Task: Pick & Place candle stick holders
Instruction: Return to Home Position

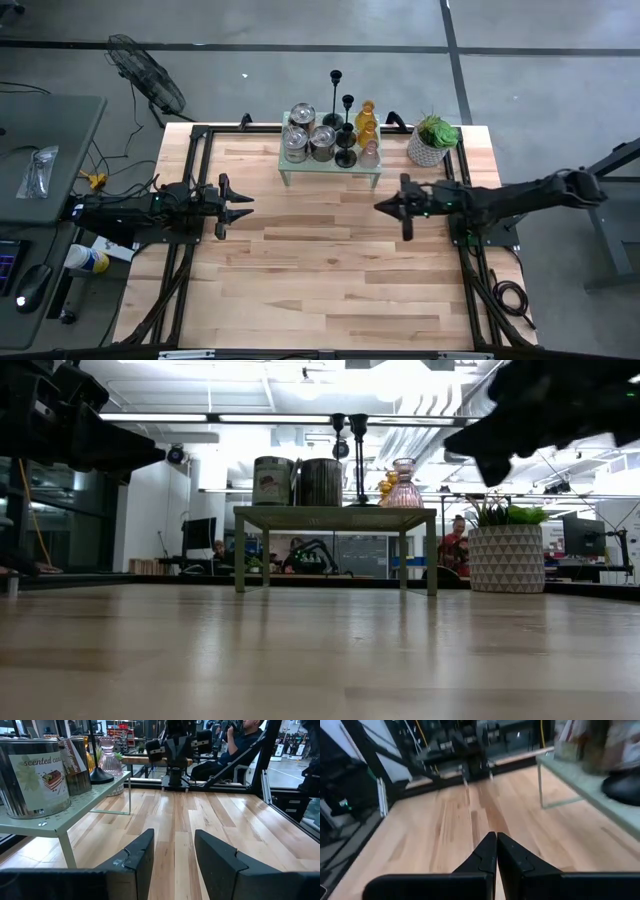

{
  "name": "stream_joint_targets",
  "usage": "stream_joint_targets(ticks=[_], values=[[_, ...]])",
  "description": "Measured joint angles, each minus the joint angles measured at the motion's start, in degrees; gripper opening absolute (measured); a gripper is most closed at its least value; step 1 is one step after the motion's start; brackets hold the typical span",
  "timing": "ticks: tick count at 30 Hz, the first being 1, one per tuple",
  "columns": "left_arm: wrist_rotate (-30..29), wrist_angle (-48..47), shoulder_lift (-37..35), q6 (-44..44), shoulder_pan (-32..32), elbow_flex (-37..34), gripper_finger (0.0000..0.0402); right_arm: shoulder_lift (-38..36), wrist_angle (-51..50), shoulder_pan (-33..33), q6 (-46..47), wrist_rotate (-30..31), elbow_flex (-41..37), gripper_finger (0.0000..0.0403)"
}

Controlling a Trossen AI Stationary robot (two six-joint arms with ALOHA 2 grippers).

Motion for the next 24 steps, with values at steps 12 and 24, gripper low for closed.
stream_joint_targets(ticks=[12, 24], values=[[0.0, 0.0, 0.0, 0.0, 0.0, 0.0, 0.0138, -25.0, -10.7, 4.5, -1.9, 1.1, -9.0, 0.0004], [0.0, 0.0, 0.0, 0.0, 0.0, 0.0, 0.0138, -40.1, -19.7, 4.5, -5.3, -2.3, -12.6, 0.0004]])
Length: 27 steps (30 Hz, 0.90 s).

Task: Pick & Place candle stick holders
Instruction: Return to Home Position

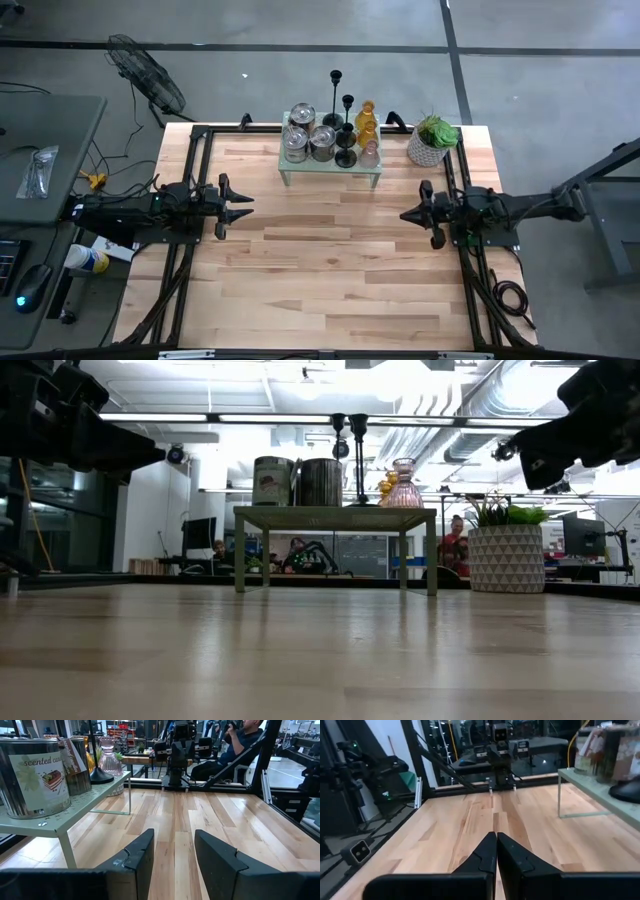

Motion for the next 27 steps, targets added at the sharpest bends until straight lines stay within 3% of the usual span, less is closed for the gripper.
stream_joint_targets(ticks=[12, 27], values=[[0.0, 0.0, 0.0, 0.0, 0.0, 0.0, 0.0138, -3.8, -2.6, -2.0, -4.5, -1.3, -1.1, 0.0004], [0.0, 0.0, 0.0, 0.0, 0.0, 0.0, 0.0138, -9.2, -1.2, -1.9, -2.3, 0.9, -3.3, 0.0004]])
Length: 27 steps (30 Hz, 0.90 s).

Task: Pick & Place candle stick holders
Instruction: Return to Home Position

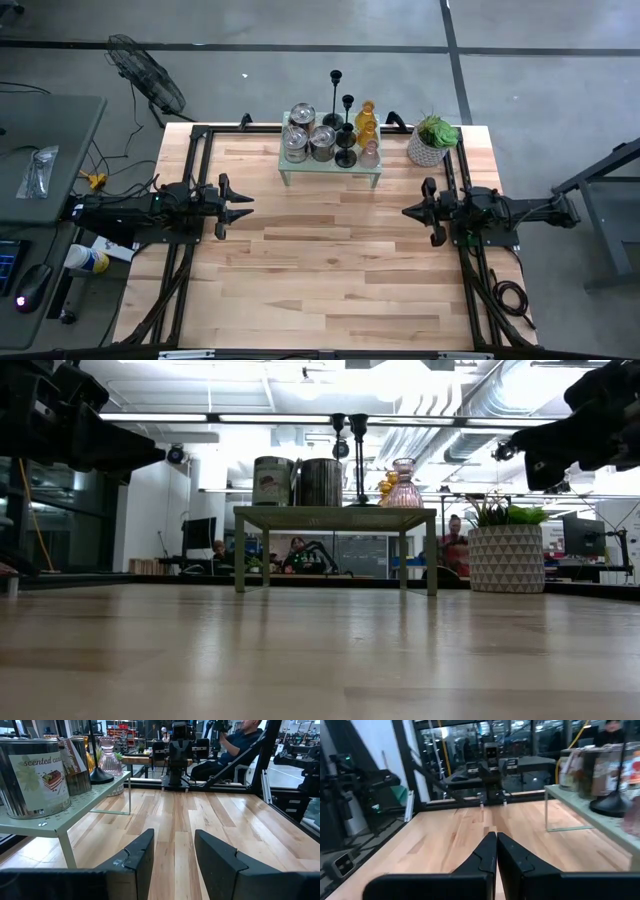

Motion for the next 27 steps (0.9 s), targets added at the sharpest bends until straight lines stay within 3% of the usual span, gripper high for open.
stream_joint_targets(ticks=[27], values=[[0.0, 0.0, 0.0, 0.0, 0.0, 0.0, 0.0138, 1.2, 0.4, 0.0, -4.5, 1.1, -0.1, 0.0004]])
